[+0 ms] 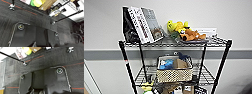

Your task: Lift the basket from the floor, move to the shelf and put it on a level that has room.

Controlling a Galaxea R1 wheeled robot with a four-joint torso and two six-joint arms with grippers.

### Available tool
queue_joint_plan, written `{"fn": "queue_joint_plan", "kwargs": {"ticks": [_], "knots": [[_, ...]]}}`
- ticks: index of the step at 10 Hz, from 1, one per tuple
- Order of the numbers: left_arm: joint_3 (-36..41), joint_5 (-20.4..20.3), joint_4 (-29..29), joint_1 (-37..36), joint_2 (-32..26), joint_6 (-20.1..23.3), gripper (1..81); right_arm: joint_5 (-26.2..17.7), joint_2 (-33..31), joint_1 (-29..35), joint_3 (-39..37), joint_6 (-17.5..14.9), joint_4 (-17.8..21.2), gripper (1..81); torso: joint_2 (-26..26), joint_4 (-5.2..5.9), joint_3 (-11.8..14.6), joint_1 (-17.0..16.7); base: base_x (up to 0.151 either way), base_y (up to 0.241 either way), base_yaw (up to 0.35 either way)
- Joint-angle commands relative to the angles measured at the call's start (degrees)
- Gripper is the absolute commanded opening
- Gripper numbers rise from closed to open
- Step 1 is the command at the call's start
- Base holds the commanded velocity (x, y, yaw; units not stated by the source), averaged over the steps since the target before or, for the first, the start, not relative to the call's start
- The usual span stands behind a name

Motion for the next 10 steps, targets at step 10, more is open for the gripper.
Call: {"fn": "queue_joint_plan", "kwargs": {"ticks": [10], "knots": [[-30.0,10.8,0.9,-0.5,20.4,0.0,81.1,-4.9,21.3,-3.5,-28.7,-1.3,-5.7,81.1,-0.1,0.0,0.1,0.0,0.0,0.0,0.0]]}}
